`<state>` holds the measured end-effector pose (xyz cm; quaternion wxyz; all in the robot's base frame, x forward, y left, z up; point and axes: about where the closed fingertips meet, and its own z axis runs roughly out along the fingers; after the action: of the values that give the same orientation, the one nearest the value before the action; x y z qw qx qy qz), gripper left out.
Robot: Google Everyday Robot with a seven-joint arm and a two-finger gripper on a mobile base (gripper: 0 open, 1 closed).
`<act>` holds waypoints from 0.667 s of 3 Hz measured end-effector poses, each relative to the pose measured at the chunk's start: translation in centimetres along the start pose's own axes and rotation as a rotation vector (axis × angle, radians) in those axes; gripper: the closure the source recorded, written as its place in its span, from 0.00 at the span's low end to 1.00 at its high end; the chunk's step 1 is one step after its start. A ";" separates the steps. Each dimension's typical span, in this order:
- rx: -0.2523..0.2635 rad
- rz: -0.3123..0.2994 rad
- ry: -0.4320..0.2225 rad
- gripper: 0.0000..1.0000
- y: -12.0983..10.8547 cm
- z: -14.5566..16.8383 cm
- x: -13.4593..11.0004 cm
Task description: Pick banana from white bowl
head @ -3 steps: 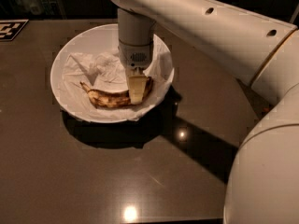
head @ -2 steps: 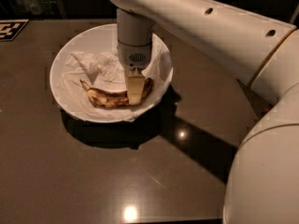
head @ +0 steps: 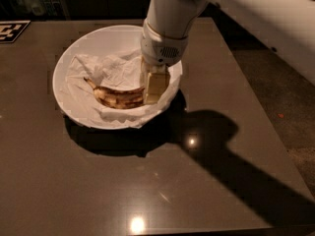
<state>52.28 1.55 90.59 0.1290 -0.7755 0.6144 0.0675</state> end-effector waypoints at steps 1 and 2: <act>0.041 -0.041 -0.065 1.00 1.4 -2.5 -0.3; 0.068 -0.084 -0.081 1.00 3.7 -5.0 -0.7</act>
Offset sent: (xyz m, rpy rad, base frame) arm -0.0741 -0.0280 0.0758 0.1079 -0.1069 0.1165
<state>48.25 0.02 95.17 0.1827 -0.7924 0.5774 0.0727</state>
